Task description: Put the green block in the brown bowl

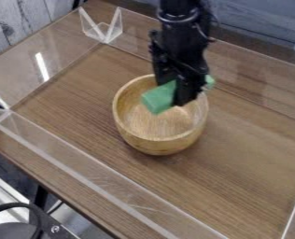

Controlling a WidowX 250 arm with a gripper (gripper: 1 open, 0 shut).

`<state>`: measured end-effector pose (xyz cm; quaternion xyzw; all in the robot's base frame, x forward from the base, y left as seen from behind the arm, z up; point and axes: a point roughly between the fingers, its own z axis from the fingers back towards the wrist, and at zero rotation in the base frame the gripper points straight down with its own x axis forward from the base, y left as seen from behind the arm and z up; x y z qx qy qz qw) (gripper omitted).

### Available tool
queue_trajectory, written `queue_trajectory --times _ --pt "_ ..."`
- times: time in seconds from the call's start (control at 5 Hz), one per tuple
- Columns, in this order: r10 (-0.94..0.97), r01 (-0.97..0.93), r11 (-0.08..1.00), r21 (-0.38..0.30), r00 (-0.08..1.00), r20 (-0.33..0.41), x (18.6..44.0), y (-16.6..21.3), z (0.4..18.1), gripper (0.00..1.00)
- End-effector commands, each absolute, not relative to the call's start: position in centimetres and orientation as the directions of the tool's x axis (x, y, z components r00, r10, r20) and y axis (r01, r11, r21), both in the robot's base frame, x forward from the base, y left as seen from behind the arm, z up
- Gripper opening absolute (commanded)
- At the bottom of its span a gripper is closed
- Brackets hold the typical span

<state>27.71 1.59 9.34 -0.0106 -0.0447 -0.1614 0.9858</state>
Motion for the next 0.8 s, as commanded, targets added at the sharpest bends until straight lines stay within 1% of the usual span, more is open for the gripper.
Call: queue_trajectory --times 0.0,0.6 --pt "-0.304 0.304 0.952 0.023 0.941 0.149 27.7 3.1 11.0 0.00" --pt "-0.301 0.302 0.953 0.011 0.945 0.125 27.2 3.6 9.5 0.00"
